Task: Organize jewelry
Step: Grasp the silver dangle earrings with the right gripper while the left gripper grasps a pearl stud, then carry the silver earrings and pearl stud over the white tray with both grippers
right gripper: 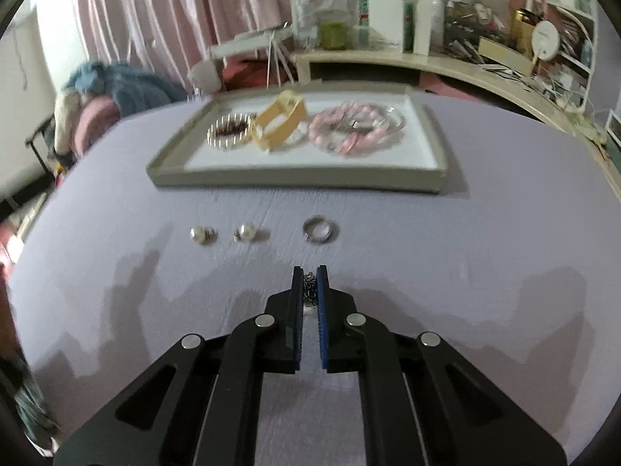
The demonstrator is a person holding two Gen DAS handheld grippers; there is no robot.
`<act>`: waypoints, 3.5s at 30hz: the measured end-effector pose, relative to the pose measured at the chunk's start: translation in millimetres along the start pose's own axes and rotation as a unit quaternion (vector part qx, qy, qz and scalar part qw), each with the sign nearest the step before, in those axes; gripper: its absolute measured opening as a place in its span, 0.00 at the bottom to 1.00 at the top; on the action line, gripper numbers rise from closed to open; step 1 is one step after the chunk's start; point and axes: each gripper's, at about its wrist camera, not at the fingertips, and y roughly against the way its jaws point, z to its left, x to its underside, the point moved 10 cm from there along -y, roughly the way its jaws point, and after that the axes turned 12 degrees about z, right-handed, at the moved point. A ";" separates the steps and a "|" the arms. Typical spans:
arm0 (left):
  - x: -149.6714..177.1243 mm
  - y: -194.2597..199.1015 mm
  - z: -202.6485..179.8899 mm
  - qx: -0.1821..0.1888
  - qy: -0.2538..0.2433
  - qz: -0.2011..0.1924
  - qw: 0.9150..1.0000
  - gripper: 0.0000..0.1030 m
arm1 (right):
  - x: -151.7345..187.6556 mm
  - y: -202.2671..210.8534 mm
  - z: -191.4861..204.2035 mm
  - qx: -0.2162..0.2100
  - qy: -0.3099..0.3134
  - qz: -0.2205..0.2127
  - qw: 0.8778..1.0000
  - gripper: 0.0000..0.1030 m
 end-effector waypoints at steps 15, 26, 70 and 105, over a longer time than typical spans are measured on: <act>29.2 -83.1 -57.6 -0.007 -0.048 0.073 0.996 0.71 | -35.4 55.6 -16.7 -0.031 -0.022 -0.081 0.996 0.07; 28.5 -109.7 -67.0 -0.021 -0.060 0.115 0.991 0.44 | -37.3 50.4 -26.9 -0.041 -0.038 -0.076 0.996 0.07; -46.9 31.8 -21.9 -0.010 -0.022 -0.041 0.999 0.13 | -85.2 98.3 6.0 -0.034 -0.017 -0.145 0.989 0.07; -87.4 -26.7 -5.5 0.013 0.003 -0.023 1.000 0.13 | -140.7 16.1 -37.1 -0.027 -0.081 -0.117 0.989 0.62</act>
